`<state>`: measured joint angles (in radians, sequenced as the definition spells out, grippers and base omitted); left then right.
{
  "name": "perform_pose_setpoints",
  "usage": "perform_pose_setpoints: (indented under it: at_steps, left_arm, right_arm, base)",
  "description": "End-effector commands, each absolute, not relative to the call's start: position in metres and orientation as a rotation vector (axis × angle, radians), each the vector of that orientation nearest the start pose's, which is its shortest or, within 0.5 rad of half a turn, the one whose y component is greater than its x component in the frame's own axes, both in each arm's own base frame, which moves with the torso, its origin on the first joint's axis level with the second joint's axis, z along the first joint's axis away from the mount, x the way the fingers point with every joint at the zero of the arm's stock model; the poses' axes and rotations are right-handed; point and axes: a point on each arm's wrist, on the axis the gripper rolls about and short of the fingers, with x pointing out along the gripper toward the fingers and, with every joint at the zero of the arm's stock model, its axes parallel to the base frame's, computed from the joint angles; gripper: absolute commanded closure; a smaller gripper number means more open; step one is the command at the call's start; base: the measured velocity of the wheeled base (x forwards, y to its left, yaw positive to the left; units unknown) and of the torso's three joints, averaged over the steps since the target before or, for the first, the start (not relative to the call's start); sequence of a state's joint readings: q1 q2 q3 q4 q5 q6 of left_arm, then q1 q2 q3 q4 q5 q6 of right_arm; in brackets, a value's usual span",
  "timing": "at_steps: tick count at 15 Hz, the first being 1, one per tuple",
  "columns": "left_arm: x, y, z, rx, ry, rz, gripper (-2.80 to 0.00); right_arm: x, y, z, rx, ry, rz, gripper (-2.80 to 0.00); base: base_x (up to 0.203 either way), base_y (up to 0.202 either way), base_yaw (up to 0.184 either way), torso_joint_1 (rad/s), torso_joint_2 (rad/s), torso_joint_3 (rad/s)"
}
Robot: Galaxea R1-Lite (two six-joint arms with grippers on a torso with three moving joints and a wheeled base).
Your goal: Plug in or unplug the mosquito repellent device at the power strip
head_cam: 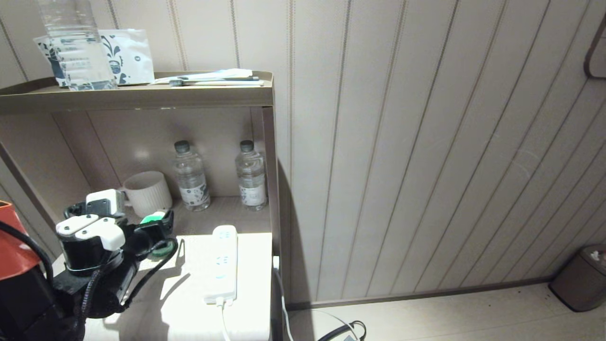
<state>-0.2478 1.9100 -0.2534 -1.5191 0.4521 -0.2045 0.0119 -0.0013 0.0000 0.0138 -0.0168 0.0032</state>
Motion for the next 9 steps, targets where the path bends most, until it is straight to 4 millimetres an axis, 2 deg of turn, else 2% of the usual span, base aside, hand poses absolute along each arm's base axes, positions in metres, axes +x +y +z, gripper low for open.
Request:
perform_pose_setpoints:
  at_steps: [1, 2, 3, 7, 9]
  left_arm:
    - [0.236, -0.051, 0.117, -0.202, -0.015, 0.197, -2.80]
    - [0.224, -0.052, 0.127, -0.211, -0.041, 0.179, -2.80]
    - [0.212, -0.051, 0.135, -0.214, -0.047, 0.164, 0.00]
    - [0.161, -0.042, 0.159, -0.180, -0.011, 0.114, 0.00]
    - [0.128, -0.034, 0.162, -0.139, 0.063, 0.057, 0.00]
  right_arm:
    - [-0.023, -0.001, 0.074, 0.003, 0.014, -0.005, 0.00]
    - [-0.023, -0.001, 0.074, 0.003, 0.014, -0.005, 0.00]
    - [-0.023, -0.001, 0.074, 0.003, 0.014, -0.006, 0.00]
    - [-0.023, -0.001, 0.074, 0.003, 0.014, -0.005, 0.00]
    - [-0.023, -0.001, 0.074, 0.003, 0.014, -0.005, 0.00]
  base:
    - [0.000, 0.000, 0.000, 0.000, 0.00, 0.000]
    - [0.000, 0.000, 0.000, 0.000, 0.00, 0.000]
    - [0.000, 0.000, 0.000, 0.000, 0.00, 0.000]
    - [0.000, 0.000, 0.000, 0.000, 0.00, 0.000]
    - [0.000, 0.000, 0.000, 0.000, 0.00, 0.000]
